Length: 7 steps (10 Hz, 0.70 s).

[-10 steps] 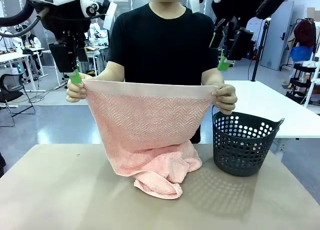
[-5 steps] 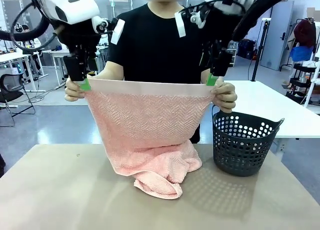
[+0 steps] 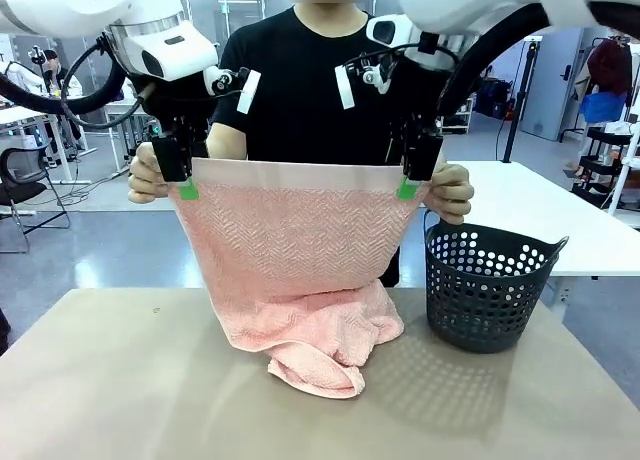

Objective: Fold the towel.
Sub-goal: Grab the top end of the 100 cm Hotel Towel extended by the human.

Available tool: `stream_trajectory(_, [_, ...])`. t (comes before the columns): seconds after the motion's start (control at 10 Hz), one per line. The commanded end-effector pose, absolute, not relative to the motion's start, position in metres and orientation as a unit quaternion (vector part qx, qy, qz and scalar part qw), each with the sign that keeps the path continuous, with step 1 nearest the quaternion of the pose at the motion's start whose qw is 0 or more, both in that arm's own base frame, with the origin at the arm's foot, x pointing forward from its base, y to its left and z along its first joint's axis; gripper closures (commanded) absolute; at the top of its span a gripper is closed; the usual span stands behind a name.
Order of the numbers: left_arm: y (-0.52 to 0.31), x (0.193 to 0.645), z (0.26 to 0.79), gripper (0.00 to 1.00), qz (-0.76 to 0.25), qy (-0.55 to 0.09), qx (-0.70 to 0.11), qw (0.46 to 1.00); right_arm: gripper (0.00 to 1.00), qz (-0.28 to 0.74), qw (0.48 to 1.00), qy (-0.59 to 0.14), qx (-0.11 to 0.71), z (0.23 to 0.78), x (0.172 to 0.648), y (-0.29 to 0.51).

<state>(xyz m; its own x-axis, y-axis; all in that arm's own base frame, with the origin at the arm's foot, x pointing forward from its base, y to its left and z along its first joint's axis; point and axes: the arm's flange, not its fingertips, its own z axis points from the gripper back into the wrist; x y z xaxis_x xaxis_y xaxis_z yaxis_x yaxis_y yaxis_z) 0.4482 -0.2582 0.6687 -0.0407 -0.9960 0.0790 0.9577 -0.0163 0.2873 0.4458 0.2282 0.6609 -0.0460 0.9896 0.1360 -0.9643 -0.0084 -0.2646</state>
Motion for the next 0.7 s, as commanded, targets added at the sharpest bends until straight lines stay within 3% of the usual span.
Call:
stream_trajectory(0.0, [-0.248, 0.456, 0.667, 0.0, -0.713, -0.141, 0.049, 0.685, 0.0, 0.694, 0.703, -0.155, -0.023, 0.645, 0.452, 0.23])
stream_trajectory(0.1, [-0.243, 0.46, 0.661, 0.0, -0.714, -0.139, 0.038, 0.685, 0.0, 0.69, 0.708, -0.149, -0.022, 0.635, 0.457, 0.231])
stream_trajectory(0.2, [-0.242, 0.463, 0.658, 0.17, -0.714, -0.137, 0.036, 0.686, 0.0, 0.692, 0.706, -0.148, -0.03, 0.631, 0.46, 0.231])
stream_trajectory(0.3, [-0.241, 0.461, 0.658, 0.59, -0.717, -0.138, 0.023, 0.683, 0.48, 0.689, 0.708, -0.152, -0.03, 0.632, 0.46, 0.231])
stream_trajectory(0.4, [-0.24, 0.46, 0.657, 0.77, -0.717, -0.134, 0.026, 0.683, 0.6, 0.686, 0.711, -0.15, -0.028, 0.632, 0.46, 0.229])
stream_trajectory(0.5, [-0.239, 0.459, 0.656, 1.0, -0.719, -0.129, 0.027, 0.682, 1.0, 0.687, 0.711, -0.148, -0.028, 0.632, 0.459, 0.229])
stream_trajectory(0.6, [-0.239, 0.458, 0.656, 1.0, -0.72, -0.128, 0.028, 0.682, 1.0, 0.688, 0.71, -0.147, -0.029, 0.632, 0.46, 0.229])
